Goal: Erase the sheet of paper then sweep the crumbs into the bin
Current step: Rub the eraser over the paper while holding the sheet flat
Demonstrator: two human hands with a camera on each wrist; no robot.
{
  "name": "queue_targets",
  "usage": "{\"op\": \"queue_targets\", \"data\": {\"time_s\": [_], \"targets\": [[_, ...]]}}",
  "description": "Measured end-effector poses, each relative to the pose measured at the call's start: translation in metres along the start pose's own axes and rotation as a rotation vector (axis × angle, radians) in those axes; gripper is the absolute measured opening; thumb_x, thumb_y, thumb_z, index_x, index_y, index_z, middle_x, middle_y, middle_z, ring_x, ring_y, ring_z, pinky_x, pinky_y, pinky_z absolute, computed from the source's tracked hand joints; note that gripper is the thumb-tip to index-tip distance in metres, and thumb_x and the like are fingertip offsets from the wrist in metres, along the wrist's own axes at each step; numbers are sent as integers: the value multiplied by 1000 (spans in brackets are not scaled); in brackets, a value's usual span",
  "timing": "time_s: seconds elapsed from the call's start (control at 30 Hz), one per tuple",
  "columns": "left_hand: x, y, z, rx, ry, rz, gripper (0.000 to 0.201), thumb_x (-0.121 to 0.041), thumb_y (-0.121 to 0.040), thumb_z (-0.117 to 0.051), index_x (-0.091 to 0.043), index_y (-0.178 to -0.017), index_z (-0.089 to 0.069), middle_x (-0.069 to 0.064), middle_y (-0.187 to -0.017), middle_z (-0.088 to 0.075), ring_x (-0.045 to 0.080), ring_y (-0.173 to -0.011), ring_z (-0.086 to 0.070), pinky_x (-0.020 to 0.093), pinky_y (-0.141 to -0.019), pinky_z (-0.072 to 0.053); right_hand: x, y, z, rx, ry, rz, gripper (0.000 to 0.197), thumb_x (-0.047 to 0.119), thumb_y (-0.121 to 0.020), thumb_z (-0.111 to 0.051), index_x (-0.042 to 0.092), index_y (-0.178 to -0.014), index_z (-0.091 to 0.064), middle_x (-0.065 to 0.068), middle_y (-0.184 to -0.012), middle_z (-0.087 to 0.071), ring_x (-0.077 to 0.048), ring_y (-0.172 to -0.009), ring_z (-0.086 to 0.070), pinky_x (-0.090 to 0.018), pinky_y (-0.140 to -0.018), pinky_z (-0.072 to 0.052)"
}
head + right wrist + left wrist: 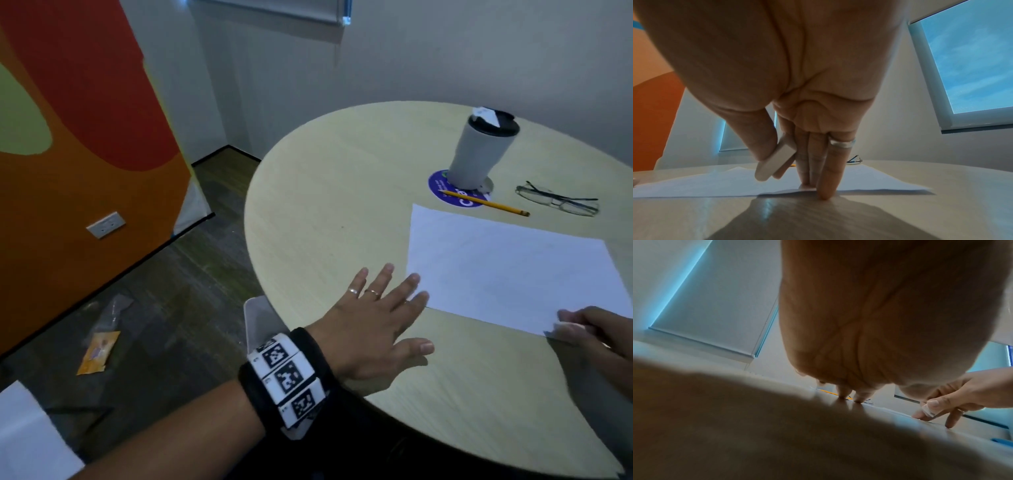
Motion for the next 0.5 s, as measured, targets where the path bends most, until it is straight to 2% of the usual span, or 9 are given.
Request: {"op": "queue_targets", "data": {"time_s": [0.07,0.1,0.17,0.2,0.3,0.37,0.4,0.47,0.5], "targets": [[-8,8,-4,15,31,-8,79,-71,-105,-15,-26,-168,-1,-7,-175,15,26,-159,23,52,-128,12,43,-7,18,-32,11,-35,18,52,-96,-60,40,-87,-68,46,-94,-68,-10,-85,-71,-42,-77,-56],[-11,12,-6,17,30,-6,79,-71,-105,-16,-25,-168,-3,-6,-175,13,28,-159,22,52,-128,12,53,-8,21,-34,5,-12,19,53,-94,-57,39,-88,-67,45,-94,-68,-9,-82,-70,-42,-77,-54],[-21,23,-8,-7,29,-23,79,-71,-106,-16,-23,-168,-6,-3,-176,10,30,-160,19,51,-128,13,69,2,21,-62,-26,15,14,43,-100,-59,36,-91,-67,26,-93,-75,-8,-77,-72,-38,-73,-53],[-26,28,-9,-17,38,-44,79,-72,-105,-16,-23,-168,-9,-1,-176,7,30,-160,17,51,-128,14,73,8,20,-100,-50,5,13,37,-102,-61,34,-92,-67,19,-90,-75,-5,-74,-71,-32,-70,-51],[-40,40,-13,-41,79,-126,74,-70,-107,-17,-25,-165,-19,0,-173,-10,30,-162,6,50,-128,12,94,21,8,-166,-155,6,13,34,-102,-63,29,-92,-69,14,-76,-71,-4,-69,-65,-17,-61,-44],[-44,42,-13,-97,111,-190,63,-62,-109,-21,-25,-159,-32,-4,-162,-29,27,-159,-10,48,-130,3,108,32,-8,-139,-256,7,11,32,-100,-68,25,-92,-71,10,-74,-71,-8,-60,-60,-15,-56,-42],[-44,42,-12,-138,149,-222,55,-57,-111,-25,-24,-153,-40,-5,-153,-37,24,-155,-20,48,-130,-4,112,37,-17,-130,-302,-11,10,30,-99,-71,24,-92,-72,6,-73,-71,-10,-58,-60,-18,-56,-45],[-44,41,-12,-207,237,-295,36,-42,-113,-35,-21,-136,-53,-6,-136,-46,18,-136,-38,45,-124,-22,114,45,-30,-141,-365,-43,7,25,-98,-73,23,-92,-72,2,-71,-71,-17,-60,-63,-23,-57,-49],[-43,41,-13,-236,279,-326,28,-35,-113,-39,-19,-129,-56,-5,-131,-47,15,-125,-41,43,-119,-29,113,48,-34,-146,-385,-58,6,24,-98,-74,24,-92,-73,2,-71,-71,-19,-61,-65,-25,-58,-51]]}}
Point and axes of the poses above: each hand's wrist, its own y-axis away from the middle knuckle, its own z-axis out of the back of the hand, x = y × z, the point moved 4 cm from there along -y, towards the middle knuckle
